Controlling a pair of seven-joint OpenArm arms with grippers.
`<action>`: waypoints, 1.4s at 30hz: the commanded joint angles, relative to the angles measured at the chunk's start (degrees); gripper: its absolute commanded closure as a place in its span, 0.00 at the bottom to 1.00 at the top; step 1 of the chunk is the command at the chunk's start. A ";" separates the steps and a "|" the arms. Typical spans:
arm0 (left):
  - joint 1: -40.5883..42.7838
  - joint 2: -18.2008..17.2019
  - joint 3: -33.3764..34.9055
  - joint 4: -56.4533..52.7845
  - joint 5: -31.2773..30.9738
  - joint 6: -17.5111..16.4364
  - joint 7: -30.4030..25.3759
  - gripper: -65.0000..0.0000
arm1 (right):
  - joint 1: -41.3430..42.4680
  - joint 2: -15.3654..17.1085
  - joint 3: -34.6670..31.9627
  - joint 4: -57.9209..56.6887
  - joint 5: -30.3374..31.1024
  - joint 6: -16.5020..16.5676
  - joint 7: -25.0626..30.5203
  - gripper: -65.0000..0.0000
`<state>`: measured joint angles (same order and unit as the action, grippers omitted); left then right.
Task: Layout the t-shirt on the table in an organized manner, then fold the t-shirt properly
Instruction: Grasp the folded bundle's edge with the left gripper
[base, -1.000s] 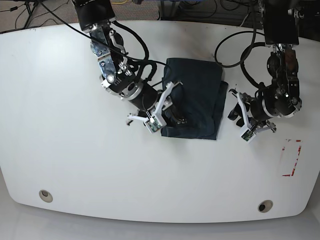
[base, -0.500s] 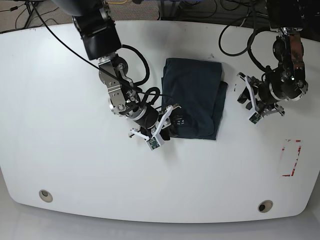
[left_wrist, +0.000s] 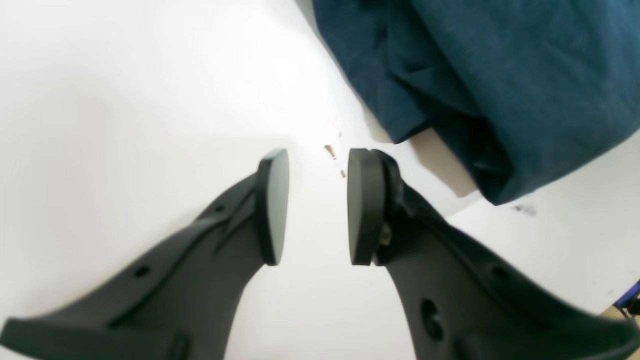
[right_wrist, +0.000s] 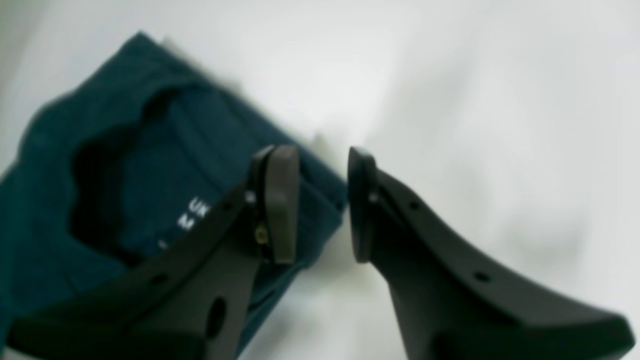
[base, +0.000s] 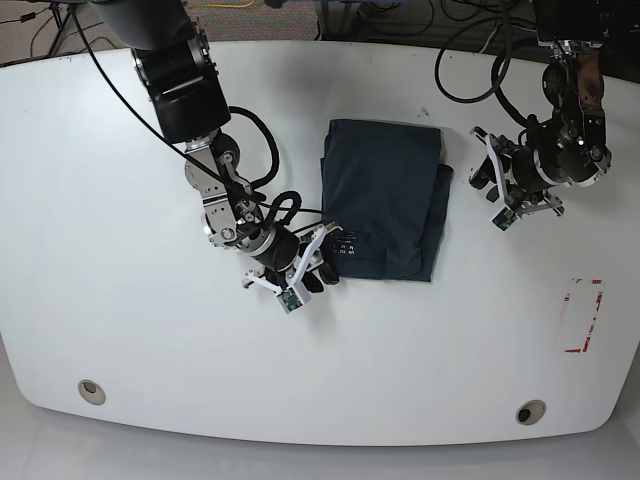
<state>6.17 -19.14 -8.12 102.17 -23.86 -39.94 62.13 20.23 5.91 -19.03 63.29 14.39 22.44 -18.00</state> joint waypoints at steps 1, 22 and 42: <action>-0.86 0.01 -0.01 1.26 -0.63 -0.06 -0.90 0.72 | 1.44 0.37 0.35 8.14 1.04 0.38 -0.42 0.75; -10.44 15.75 16.78 2.31 -0.19 5.53 -4.33 0.72 | -9.55 4.77 13.18 36.71 1.12 0.46 -17.74 0.75; -5.52 22.87 32.43 -21.42 27.59 29.44 -44.15 0.72 | -19.31 6.70 25.93 43.57 1.12 0.99 -17.82 0.75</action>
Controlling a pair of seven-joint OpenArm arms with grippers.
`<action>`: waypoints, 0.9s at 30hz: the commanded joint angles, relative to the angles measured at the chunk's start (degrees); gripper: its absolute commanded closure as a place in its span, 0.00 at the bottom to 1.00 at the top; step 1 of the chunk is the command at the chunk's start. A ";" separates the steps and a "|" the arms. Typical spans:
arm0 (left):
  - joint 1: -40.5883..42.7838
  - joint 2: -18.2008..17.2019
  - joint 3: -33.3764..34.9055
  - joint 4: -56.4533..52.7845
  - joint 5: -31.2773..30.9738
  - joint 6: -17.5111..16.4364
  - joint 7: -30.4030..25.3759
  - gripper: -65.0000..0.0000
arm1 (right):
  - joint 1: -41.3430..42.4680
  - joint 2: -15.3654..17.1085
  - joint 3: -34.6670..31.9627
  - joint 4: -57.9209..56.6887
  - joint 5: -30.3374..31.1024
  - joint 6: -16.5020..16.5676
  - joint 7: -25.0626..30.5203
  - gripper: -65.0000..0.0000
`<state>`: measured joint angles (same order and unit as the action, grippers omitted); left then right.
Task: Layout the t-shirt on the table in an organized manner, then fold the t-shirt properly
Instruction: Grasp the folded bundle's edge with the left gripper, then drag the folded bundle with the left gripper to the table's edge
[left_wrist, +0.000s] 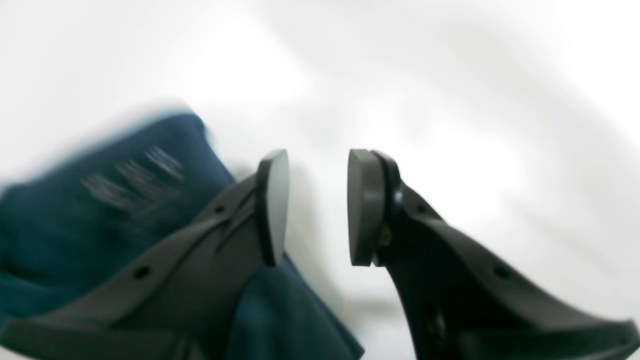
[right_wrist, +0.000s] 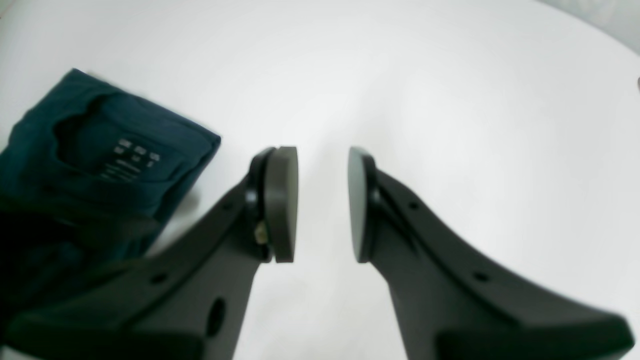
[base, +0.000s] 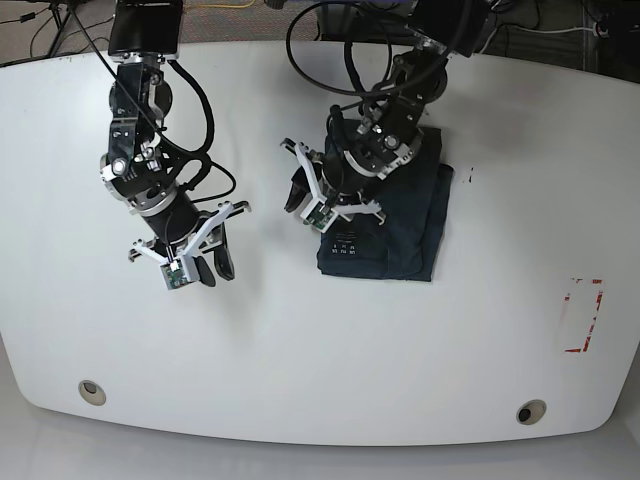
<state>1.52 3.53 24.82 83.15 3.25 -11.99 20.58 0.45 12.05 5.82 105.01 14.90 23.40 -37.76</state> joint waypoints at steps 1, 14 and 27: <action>-0.86 0.12 -0.86 -3.55 0.40 1.83 -3.30 0.72 | 0.39 0.56 1.08 1.93 0.62 0.03 1.93 0.75; 1.43 -5.77 -13.08 -14.01 0.23 1.66 -8.14 0.72 | -1.11 0.56 1.34 2.11 0.62 0.03 2.02 0.75; 9.07 -14.83 -29.52 -11.29 0.23 -16.45 -7.96 0.72 | -2.34 0.47 0.99 3.43 0.62 0.03 1.85 0.75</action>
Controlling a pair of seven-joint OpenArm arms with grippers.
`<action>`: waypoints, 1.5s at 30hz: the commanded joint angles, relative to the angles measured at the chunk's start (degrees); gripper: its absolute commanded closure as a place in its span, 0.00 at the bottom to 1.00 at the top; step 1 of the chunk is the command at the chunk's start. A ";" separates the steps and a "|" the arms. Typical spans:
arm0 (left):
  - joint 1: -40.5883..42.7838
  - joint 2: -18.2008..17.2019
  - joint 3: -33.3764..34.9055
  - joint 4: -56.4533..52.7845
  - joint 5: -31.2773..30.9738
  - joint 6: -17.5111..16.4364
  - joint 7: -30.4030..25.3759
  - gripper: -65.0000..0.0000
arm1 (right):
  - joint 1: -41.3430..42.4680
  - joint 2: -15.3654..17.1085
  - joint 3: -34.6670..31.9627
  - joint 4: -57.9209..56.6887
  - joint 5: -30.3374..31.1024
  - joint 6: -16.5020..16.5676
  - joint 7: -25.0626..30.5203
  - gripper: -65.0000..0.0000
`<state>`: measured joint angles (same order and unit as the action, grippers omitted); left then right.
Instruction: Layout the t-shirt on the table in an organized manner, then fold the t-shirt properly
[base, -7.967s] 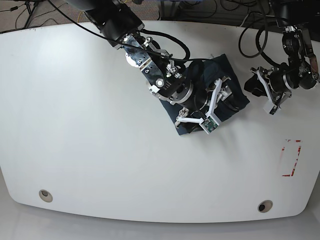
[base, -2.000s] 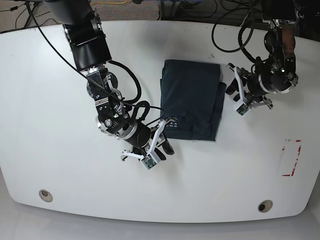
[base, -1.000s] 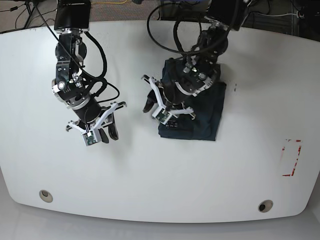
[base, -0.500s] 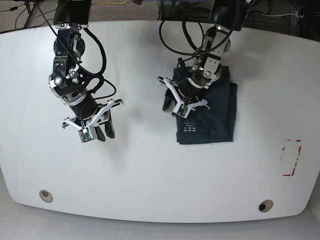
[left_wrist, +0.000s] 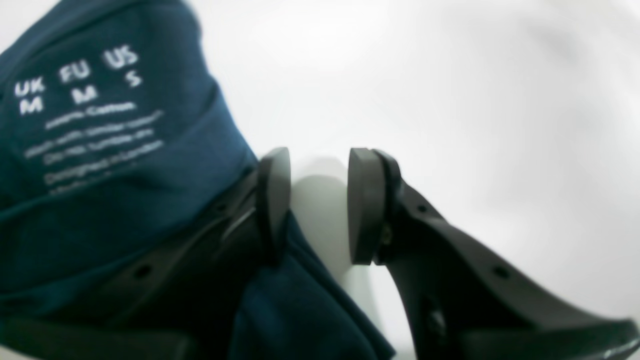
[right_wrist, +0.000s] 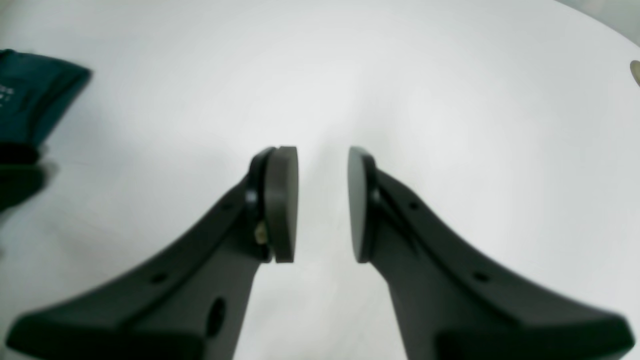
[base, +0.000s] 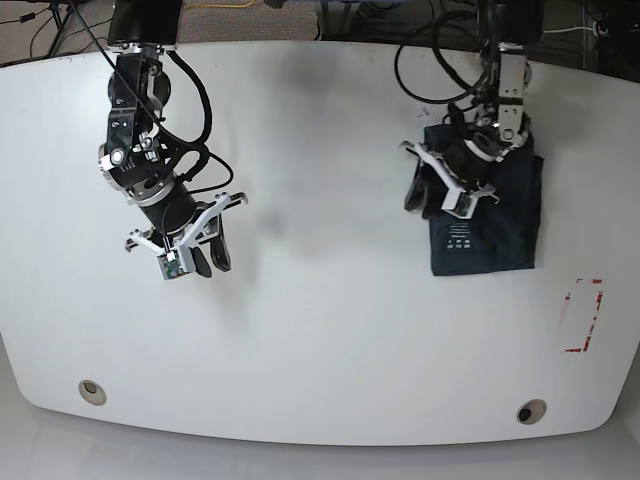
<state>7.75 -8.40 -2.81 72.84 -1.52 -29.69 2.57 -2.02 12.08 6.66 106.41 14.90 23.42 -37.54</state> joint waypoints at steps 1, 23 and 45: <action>3.37 -3.95 -3.04 -0.71 4.99 0.11 10.05 0.72 | 0.13 0.36 0.07 2.38 0.62 0.01 1.63 0.75; 3.28 -22.59 -14.99 -6.77 2.62 -10.31 9.87 0.72 | -5.58 -2.01 -1.25 4.31 0.62 0.01 1.80 0.75; -1.46 -32.61 -14.73 -9.59 -6.00 -10.31 10.40 0.72 | -7.87 -2.36 -1.69 7.13 0.53 0.01 1.80 0.75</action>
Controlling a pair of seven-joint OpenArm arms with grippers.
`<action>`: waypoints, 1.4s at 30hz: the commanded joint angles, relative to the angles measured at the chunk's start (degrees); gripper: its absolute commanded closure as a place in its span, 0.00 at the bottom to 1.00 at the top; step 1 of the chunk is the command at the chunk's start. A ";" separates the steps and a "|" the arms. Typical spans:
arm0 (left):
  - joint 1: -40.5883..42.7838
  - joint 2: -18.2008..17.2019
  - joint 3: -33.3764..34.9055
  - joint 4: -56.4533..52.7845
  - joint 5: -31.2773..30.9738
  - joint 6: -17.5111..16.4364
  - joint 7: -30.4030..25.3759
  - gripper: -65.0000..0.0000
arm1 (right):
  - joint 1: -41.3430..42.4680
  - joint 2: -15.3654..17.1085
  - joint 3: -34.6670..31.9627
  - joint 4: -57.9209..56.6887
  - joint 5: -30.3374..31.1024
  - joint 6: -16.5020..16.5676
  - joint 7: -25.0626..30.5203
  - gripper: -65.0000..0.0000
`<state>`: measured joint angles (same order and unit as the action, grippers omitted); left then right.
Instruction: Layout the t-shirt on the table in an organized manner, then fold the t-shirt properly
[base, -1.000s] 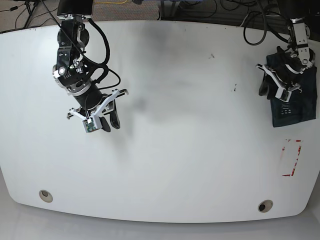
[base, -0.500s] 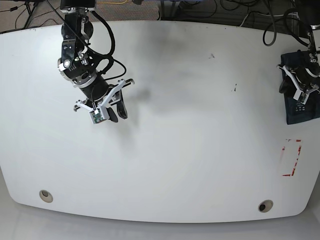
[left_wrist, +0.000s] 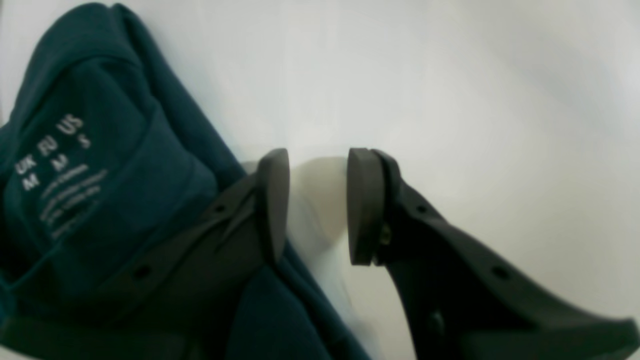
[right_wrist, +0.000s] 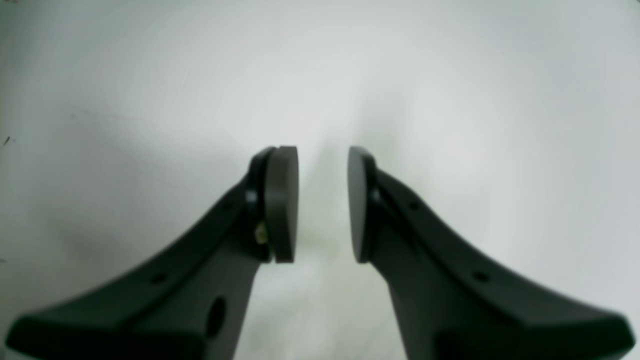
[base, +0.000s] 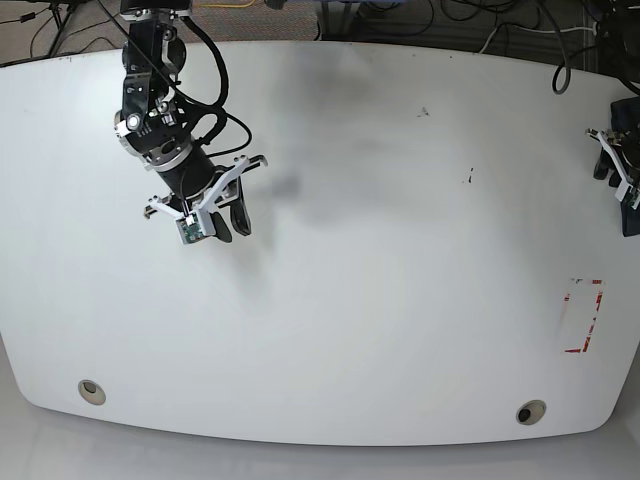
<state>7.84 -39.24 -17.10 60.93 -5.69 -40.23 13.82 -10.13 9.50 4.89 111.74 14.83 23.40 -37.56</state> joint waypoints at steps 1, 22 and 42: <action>-1.73 -1.77 -0.44 3.21 -2.44 0.23 -0.24 0.72 | 0.06 0.22 0.08 1.79 0.60 0.03 1.82 0.75; -2.96 7.29 -23.03 39.95 -12.37 0.23 28.33 0.72 | -0.46 0.22 0.08 2.67 0.60 0.03 1.82 0.75; 4.87 33.84 -20.39 43.82 5.56 7.13 -8.42 0.72 | -3.80 -3.47 -3.43 -3.22 -20.94 -0.67 25.82 0.75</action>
<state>13.17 -6.81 -39.27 103.66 -1.08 -36.18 9.47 -13.98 8.05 0.95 109.58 -3.20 23.44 -16.47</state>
